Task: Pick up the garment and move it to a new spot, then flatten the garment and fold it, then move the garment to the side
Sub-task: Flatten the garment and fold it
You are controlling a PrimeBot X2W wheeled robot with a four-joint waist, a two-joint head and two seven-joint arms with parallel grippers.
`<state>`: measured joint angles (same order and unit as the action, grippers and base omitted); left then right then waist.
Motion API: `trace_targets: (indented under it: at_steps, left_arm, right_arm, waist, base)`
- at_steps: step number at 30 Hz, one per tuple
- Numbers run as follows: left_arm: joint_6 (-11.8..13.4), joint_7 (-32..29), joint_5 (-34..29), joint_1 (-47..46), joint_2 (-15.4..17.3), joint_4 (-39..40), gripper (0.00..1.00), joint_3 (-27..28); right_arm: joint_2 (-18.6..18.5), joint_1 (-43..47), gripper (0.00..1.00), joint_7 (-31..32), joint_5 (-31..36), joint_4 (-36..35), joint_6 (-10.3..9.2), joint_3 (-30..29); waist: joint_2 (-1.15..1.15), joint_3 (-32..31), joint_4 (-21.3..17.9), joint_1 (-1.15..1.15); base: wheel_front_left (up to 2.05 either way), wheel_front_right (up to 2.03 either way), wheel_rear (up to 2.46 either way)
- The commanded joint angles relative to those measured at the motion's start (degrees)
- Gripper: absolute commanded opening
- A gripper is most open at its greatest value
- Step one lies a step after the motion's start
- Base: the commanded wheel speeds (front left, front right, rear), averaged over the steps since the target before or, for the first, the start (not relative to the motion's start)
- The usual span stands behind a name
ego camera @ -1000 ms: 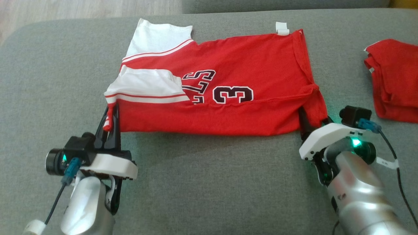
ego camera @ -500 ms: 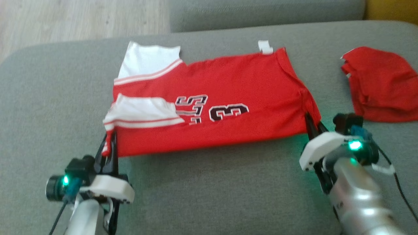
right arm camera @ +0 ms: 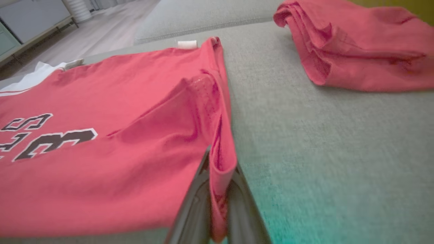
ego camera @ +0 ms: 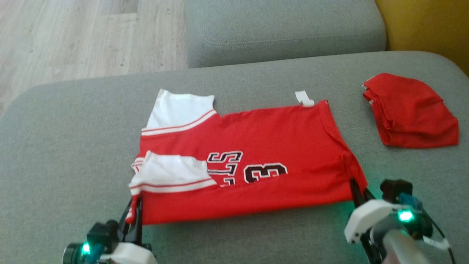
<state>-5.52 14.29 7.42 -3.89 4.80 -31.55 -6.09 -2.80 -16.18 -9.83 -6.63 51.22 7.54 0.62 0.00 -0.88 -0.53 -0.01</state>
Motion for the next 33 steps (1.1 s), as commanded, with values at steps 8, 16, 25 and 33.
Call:
trace_targets:
  at_steps: [8, 16, 25, 33]
  left_arm:
    - [0.62, 0.71, -0.25, -0.76, 0.23, 1.86, 0.91, 0.02]
    - [1.53, 0.71, 0.38, -1.61, 0.00, 9.01, 1.00, 1.38]
    - [-0.13, 0.71, 1.47, -8.42, 1.84, 17.45, 1.00, 3.25]
    - [-1.74, -5.83, 2.76, -23.48, 8.96, 12.46, 1.00, -0.46]
  right_arm:
    - [-0.08, 5.65, 1.00, 3.87, -0.10, -12.61, -0.05, -1.84]
    - [-0.08, 7.94, 1.00, 2.45, 0.41, -27.17, -0.05, -3.14]
    - [-0.08, 4.49, 1.00, 2.63, 0.47, -38.09, -0.05, -4.69]
    - [-0.08, -1.98, 1.00, 5.08, 1.87, -41.90, -0.05, -4.97]
  waist:
    - [0.00, -0.22, 0.14, 0.01]
    - [0.00, 0.65, -0.29, 0.01]
    - [0.00, 5.42, -1.40, 0.01]
    - [0.00, 12.53, -2.96, 0.01]
  base:
    - [0.00, 0.00, 0.00]
    - [0.00, 0.00, 0.00]
    - [0.00, 0.00, 0.00]
    - [0.00, 0.00, 0.00]
